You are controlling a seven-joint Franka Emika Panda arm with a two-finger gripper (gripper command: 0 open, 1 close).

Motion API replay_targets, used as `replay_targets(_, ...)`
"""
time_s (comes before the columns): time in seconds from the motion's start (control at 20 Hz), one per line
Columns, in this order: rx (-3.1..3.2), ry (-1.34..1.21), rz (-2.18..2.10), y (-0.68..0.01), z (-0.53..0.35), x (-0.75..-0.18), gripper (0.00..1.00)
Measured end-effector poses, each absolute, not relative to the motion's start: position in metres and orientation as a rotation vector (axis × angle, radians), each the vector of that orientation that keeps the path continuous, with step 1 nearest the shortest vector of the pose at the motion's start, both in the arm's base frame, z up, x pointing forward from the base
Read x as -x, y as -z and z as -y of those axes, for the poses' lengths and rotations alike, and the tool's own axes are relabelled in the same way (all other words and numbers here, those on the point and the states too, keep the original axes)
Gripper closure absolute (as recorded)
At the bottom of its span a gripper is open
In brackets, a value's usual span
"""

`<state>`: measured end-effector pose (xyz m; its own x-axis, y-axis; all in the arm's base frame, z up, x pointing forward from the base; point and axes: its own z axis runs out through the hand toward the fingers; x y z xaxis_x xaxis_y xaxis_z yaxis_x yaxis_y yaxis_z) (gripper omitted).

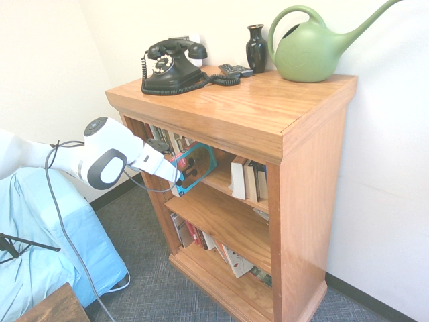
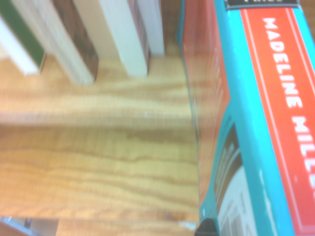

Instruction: Organize the shelf

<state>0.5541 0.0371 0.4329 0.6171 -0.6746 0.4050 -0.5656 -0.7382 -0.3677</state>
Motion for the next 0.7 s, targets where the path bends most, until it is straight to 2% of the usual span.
replay_targets(0.7, 2.64, 0.956, -0.947, -0.426, -0.05, -0.601, 1.0)
